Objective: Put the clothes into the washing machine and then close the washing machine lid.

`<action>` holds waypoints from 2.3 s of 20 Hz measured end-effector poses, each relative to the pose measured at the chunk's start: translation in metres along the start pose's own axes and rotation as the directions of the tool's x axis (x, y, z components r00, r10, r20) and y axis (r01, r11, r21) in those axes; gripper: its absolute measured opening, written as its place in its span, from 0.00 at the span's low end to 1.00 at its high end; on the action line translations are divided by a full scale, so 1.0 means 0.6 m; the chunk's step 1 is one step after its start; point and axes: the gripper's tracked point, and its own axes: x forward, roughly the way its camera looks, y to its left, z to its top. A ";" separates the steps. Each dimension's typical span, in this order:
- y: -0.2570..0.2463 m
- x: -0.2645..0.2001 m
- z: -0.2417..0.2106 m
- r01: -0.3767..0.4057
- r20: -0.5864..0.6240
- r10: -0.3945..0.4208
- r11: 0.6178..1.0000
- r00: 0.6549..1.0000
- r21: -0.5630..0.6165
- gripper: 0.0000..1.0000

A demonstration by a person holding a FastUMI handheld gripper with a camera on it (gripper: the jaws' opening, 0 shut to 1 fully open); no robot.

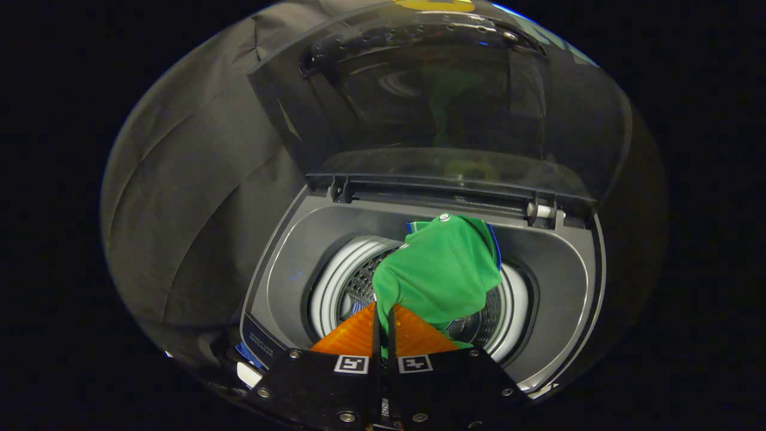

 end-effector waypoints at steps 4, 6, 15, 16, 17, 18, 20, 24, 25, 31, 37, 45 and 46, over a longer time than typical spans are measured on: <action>-0.028 -0.001 -0.001 0.051 0.017 -0.051 0.999 0.999 0.012 0.35; -0.038 -0.004 0.003 0.066 0.033 -0.066 0.998 0.997 0.004 0.65; -0.019 -0.075 0.097 0.027 0.260 -0.006 0.996 0.966 -0.079 0.96; -0.015 -0.088 0.117 0.026 0.298 0.003 0.995 0.955 -0.094 0.96; -0.011 -0.102 0.134 0.030 0.337 0.009 0.993 0.941 -0.110 0.96; -0.008 -0.116 0.152 0.034 0.377 0.016 0.992 0.926 -0.125 0.96; 0.003 -0.151 0.192 0.043 0.462 0.028 0.989 0.887 -0.144 0.96; 0.023 -0.231 0.260 0.081 0.619 0.045 0.981 0.784 -0.174 0.96; 0.025 -0.249 0.276 0.097 0.650 0.043 0.979 0.758 -0.179 0.96; 0.035 -0.308 0.371 0.130 0.747 0.045 0.976 0.664 -0.175 0.95; 0.017 -0.288 0.434 0.139 0.720 -0.016 0.984 0.694 -0.112 0.95; -0.013 -0.221 0.501 0.170 0.613 -0.114 0.985 0.781 -0.033 0.96; -0.015 -0.212 0.508 0.166 0.592 -0.123 0.986 0.796 -0.019 0.96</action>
